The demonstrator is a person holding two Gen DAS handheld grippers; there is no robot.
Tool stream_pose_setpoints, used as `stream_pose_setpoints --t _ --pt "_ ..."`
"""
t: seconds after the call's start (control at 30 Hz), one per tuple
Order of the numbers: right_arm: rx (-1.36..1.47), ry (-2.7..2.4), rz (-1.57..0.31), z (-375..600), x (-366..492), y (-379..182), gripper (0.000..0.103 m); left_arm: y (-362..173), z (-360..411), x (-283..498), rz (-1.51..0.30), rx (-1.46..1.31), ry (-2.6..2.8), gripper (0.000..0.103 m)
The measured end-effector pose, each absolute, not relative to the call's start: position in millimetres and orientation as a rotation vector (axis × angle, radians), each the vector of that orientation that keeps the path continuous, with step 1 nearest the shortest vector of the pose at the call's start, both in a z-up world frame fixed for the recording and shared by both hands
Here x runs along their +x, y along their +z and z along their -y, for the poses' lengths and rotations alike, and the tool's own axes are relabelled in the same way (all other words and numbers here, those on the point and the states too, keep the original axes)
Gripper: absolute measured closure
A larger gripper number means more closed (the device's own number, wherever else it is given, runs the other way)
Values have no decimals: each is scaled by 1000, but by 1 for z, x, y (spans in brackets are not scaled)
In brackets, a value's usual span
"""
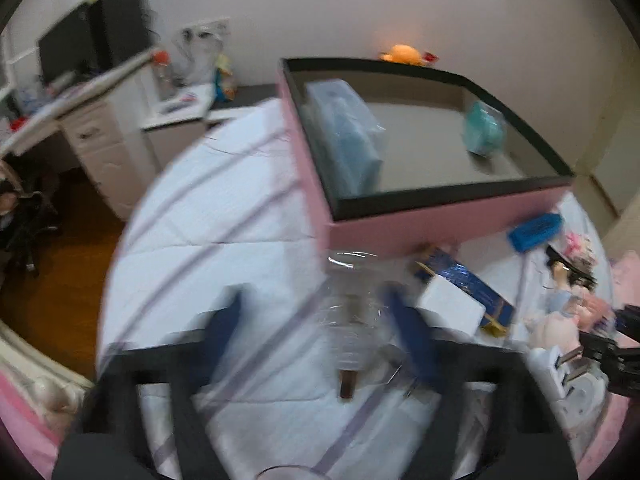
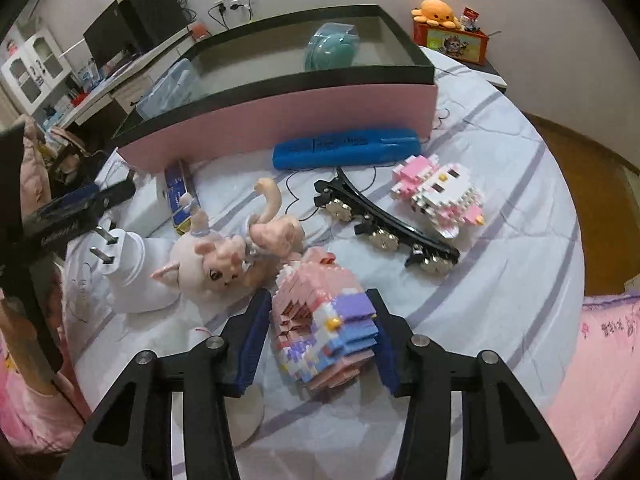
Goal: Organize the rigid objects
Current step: 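Grasp the glass bottle with the left tool while the right tool grasps the pink block figure, then carry the glass bottle left and pink block figure right over the pink box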
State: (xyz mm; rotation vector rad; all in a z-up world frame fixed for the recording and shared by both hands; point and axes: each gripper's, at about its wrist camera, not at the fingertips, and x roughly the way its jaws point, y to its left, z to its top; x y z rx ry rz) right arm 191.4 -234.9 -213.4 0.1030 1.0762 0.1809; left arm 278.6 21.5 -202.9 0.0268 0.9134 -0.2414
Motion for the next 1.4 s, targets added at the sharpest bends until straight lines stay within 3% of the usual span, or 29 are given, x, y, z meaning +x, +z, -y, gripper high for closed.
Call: stream_pose_setpoints --t 0.63,1.1,1.4 --pt "186 245 -1053 240 198 -200 55 -190 -17 255 -872 86 -166 72" --pt "169 275 -758 229 141 -100 55 -106 -2 168 -633 61 -233 72" --pt "164 288 -666 222 132 -78 55 -88 12 158 -570 84 -255 72"
